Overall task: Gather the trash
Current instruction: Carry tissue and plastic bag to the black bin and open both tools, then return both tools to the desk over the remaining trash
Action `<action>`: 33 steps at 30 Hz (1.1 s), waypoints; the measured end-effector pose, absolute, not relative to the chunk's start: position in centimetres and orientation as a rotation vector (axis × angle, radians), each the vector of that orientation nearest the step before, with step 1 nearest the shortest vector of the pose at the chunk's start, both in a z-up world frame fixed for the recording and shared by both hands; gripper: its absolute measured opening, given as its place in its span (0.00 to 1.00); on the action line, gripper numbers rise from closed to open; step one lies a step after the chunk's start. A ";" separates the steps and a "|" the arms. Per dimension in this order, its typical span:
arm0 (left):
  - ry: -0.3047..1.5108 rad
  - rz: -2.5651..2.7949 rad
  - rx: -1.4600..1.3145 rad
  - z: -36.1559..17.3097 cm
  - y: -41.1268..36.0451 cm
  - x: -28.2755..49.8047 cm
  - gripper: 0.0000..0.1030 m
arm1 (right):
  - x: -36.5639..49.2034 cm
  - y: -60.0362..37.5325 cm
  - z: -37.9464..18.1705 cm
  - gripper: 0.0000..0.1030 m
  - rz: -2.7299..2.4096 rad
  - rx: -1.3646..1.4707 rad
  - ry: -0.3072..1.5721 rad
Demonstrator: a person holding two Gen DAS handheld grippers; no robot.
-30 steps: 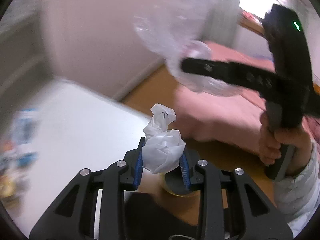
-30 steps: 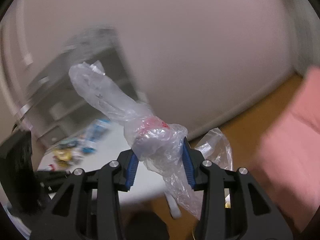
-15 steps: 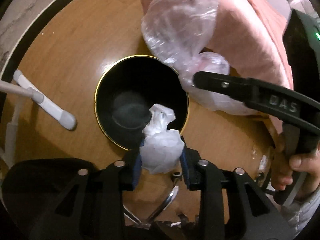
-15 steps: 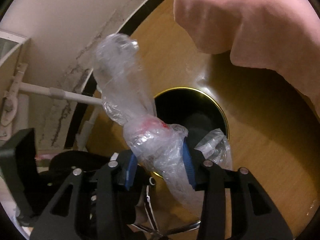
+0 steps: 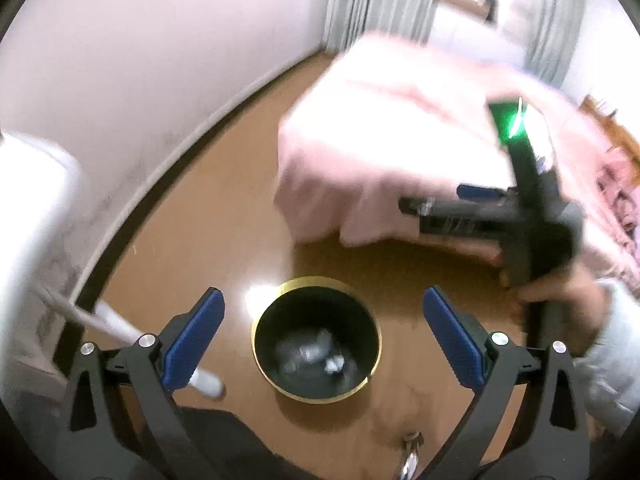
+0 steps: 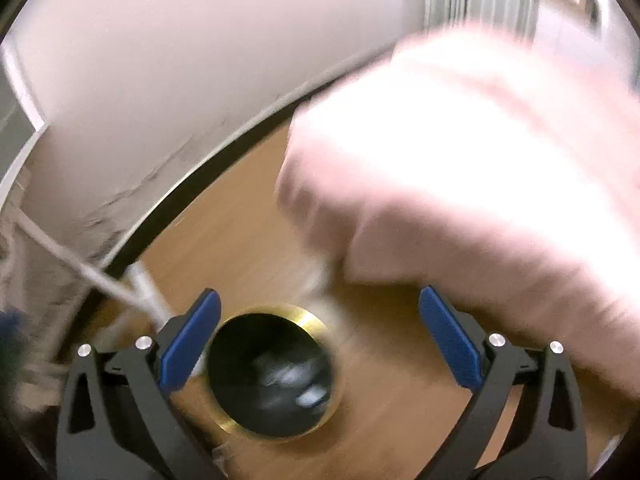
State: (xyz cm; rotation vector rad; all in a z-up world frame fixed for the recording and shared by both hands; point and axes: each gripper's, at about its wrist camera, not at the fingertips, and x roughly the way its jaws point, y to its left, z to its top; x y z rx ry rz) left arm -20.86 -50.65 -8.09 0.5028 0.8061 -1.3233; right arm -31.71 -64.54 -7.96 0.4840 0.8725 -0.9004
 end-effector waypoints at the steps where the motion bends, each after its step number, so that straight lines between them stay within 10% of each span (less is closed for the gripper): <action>1: 0.778 -1.330 0.490 -6.4 -49.2 -20.2 0.94 | -31.5 -64.1 -7.3 0.93 -0.915 0.439 0.878; 20: 0.703 -0.177 0.111 3.0 -6.4 -2.5 0.94 | -9.5 -40.9 3.1 0.93 -0.294 0.235 0.602; 33: 0.770 -0.176 0.099 0.6 -1.0 2.1 0.88 | 0.5 -26.5 5.8 0.93 0.161 0.161 0.621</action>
